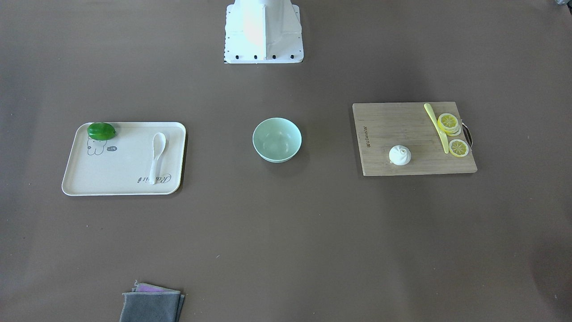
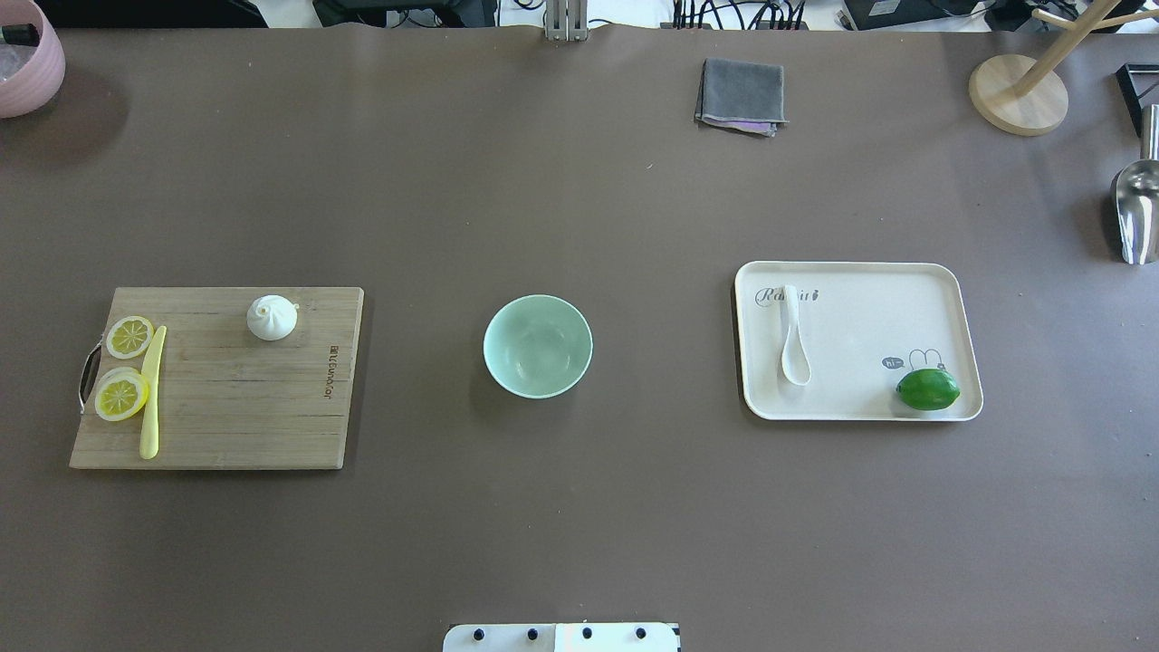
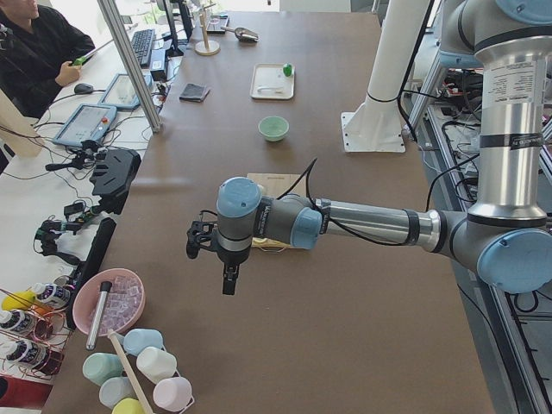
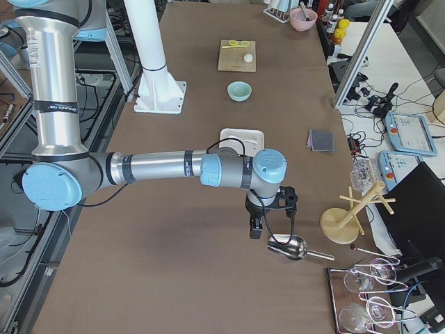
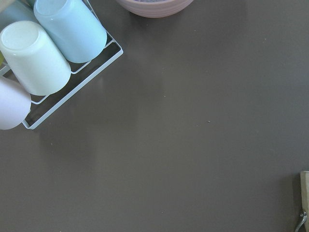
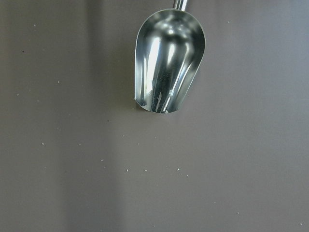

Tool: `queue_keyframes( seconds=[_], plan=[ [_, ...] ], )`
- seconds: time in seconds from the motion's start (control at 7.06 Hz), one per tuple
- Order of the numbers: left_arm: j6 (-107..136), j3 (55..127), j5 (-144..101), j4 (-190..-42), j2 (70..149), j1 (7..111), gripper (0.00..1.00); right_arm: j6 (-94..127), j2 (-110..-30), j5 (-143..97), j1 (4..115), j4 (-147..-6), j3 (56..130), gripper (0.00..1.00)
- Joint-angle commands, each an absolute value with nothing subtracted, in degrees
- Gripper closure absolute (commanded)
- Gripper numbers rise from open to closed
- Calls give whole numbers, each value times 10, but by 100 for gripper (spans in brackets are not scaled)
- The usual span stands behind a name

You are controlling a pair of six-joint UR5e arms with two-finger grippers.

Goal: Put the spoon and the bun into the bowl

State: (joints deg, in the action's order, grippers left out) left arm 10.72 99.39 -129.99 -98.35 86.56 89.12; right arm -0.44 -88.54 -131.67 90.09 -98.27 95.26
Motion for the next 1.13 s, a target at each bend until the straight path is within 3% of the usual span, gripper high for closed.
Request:
queue_keyframes(
  seconds=[0.0,0.71,0.99],
  plan=[
    [107,994,-1300,-983,867,891,2,-4,-885,-1317,901,-983,953,0],
    [110,1005,-1305,-985,877,878,2,2,-883,-1326,897,-983,960,0],
    [110,1009,-1307,-985,916,829,2,67,-878,-1332,844,-982,1024,0]
  ],
)
